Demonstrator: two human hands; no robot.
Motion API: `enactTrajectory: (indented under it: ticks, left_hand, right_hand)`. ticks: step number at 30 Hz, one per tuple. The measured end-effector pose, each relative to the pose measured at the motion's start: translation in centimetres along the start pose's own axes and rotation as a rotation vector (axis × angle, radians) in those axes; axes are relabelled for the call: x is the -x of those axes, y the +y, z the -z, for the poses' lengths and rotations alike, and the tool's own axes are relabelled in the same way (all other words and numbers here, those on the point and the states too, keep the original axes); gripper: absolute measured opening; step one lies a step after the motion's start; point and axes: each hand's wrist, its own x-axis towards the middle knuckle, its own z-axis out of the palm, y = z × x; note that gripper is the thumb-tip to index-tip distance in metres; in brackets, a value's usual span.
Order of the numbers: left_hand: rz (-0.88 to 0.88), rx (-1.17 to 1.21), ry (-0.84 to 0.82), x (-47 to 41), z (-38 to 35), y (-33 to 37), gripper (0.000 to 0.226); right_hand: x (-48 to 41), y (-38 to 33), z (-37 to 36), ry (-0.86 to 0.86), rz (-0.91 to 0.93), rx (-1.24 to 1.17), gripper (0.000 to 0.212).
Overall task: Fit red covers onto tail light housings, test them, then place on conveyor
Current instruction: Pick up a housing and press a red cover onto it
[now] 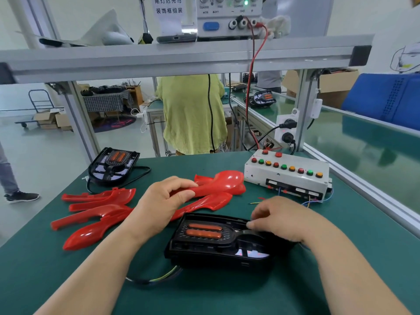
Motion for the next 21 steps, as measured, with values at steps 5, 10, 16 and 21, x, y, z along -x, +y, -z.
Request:
enactTrajectory:
  ticks: [5, 10, 16, 21]
  left_hand:
    - [0.013, 0.088, -0.048, 0.1, -0.5, 0.2, 0.026]
    - [-0.007, 0.141, -0.013, 0.2, -0.4, 0.9, 0.025]
    - [-0.015, 0.109, -0.032, 0.4, -0.6, 1.6, 0.023]
    - [-0.103, 0.052, 0.038, 0.8, -0.8, 2.7, 0.033]
  right_hand:
    - [-0.3, -0.7, -0.7, -0.020, 0.006, 0.016, 0.019]
    - [-1.0, -0.7, -1.5, 0.170, 0.028, -0.395, 0.018]
    - [-1.6, -0.8, -2.1, 0.189, -0.106, -1.052, 0.025]
    - [-2.0, -0.2, -1.8, -0.076, -0.236, -1.471, 0.035]
